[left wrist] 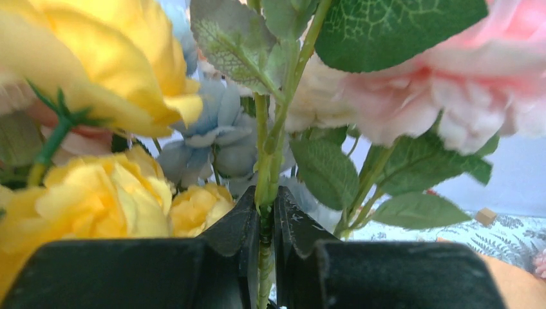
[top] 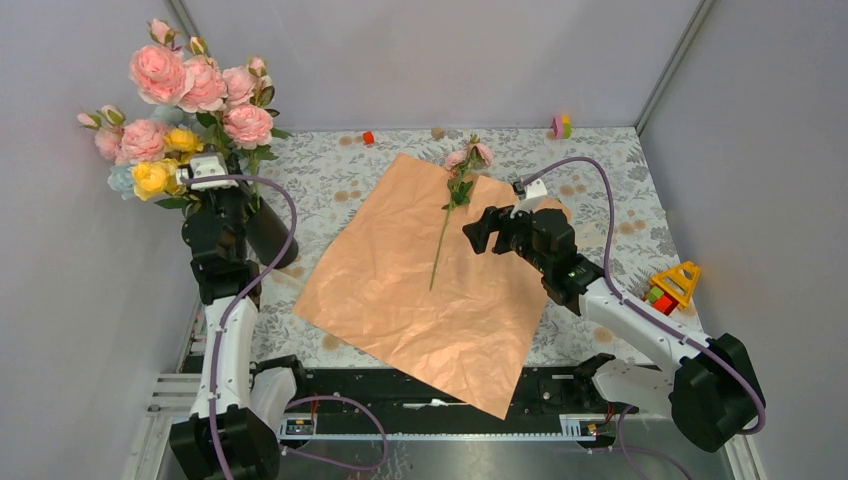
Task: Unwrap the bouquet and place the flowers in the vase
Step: Insert the fake flower into the vase.
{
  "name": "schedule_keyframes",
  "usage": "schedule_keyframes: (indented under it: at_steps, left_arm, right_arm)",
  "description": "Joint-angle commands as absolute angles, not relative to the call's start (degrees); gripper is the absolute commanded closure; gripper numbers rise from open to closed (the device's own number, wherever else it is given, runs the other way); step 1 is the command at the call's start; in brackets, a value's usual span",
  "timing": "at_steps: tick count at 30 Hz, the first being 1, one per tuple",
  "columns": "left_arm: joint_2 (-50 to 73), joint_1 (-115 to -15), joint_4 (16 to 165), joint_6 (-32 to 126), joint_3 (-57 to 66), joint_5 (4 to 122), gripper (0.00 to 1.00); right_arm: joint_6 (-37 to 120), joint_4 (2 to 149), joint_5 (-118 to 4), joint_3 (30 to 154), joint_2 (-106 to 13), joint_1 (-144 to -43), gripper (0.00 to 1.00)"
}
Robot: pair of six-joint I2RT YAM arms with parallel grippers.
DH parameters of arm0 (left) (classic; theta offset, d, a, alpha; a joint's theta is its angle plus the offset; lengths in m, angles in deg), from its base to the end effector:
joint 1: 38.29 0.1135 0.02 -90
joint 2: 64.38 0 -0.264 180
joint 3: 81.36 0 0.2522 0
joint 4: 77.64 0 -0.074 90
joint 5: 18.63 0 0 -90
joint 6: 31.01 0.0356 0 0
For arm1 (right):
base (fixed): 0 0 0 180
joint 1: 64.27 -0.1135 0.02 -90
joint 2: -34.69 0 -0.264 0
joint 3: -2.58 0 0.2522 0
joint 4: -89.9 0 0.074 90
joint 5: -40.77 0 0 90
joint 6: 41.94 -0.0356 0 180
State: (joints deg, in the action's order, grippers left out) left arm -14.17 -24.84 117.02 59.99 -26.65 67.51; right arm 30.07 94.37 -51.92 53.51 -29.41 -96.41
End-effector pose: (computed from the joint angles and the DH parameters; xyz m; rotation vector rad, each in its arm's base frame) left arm 0.2008 0.0456 0.3721 -0.0759 1.2368 0.1775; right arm 0.2180 0.1390 0.2769 -0.2536 1.7533 0.6819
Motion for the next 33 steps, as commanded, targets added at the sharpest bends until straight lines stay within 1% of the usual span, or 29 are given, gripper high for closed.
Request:
schedule_keyframes:
  at_steps: [1,16,27,33]
  left_arm:
    - [-15.34,-24.45,120.15,59.17,-29.23,69.07,1.00]
    - [-12.88,-24.45,118.90,59.17,-32.72,71.13,1.00]
    - [-15.22,-24.46,115.91,57.37,-34.86,71.17,1.00]
    - [-15.77,-24.46,114.23,57.06,-35.08,70.59,0.96]
  right_arm:
    - [29.71,94.92,-53.39,53.14,-28.64,-95.99,0.16]
    - [28.91,96.28,-54.94,52.35,-28.31,-96.05,0.16]
    - [28.11,97.13,-55.29,51.23,-27.60,-96.00,0.16]
    - [27.65,97.68,-55.72,50.84,-27.51,-96.00,0.16]
